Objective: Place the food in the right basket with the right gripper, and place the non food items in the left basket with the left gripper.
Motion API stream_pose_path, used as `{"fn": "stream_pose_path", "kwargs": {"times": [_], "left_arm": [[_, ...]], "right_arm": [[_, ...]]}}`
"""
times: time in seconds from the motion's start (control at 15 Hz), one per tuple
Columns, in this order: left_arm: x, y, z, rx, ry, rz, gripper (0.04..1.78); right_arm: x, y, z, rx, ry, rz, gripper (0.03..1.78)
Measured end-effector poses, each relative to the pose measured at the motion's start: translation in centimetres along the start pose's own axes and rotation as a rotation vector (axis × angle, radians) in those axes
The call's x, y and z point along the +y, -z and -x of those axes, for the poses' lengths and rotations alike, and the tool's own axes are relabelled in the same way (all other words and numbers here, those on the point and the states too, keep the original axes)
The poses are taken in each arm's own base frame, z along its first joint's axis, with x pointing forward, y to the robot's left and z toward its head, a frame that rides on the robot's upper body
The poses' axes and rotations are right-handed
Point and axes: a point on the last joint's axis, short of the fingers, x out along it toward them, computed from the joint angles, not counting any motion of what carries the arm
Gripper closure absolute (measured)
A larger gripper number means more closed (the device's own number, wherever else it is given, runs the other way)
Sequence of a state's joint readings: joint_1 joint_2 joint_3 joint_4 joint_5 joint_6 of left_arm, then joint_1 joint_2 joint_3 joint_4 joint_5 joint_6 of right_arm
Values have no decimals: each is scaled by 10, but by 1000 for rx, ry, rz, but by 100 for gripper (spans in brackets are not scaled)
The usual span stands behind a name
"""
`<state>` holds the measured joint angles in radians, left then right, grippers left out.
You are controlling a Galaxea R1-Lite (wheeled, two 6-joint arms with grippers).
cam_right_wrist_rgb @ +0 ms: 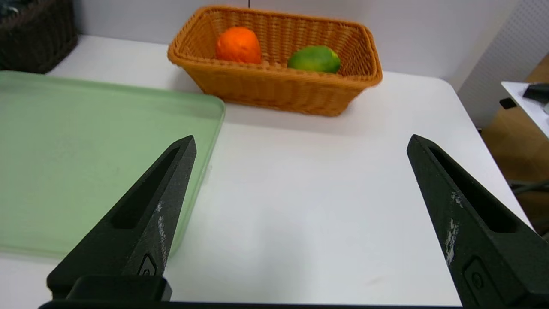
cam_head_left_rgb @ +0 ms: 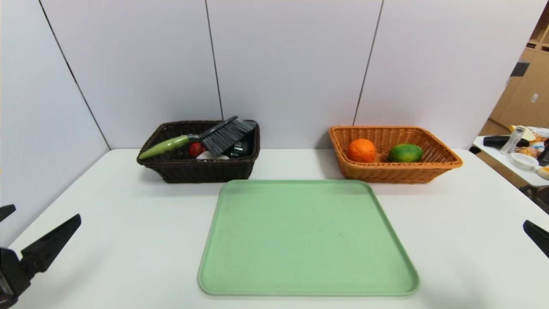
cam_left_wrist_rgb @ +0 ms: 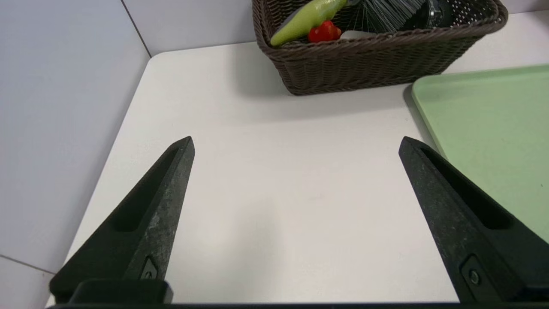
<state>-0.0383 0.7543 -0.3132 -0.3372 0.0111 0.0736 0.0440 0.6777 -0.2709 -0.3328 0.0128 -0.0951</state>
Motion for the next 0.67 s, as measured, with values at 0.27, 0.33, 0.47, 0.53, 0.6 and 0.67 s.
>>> {"fn": "stream_pose_path", "kwargs": {"times": [0.27, 0.33, 0.47, 0.53, 0.6, 0.67], "left_arm": [[-3, 38, 25, -42, 32, 28, 13], [-3, 43, 30, -56, 31, 50, 13], [-3, 48, 36, -82, 22, 74, 13], [-3, 50, 39, -95, 20, 74, 13], [-4, 53, 42, -107, 19, 74, 13], [-4, 56, 46, -126, 18, 75, 13]], "right_arm": [[2, 30, 21, -6, 15, -5, 12], [3, 36, 26, -18, 15, -4, 12], [5, 46, 35, -43, 10, -3, 12], [6, 50, 40, -48, 4, -2, 12], [6, 53, 45, -53, -1, 0, 12], [7, 58, 50, -53, -5, 1, 12]]}}
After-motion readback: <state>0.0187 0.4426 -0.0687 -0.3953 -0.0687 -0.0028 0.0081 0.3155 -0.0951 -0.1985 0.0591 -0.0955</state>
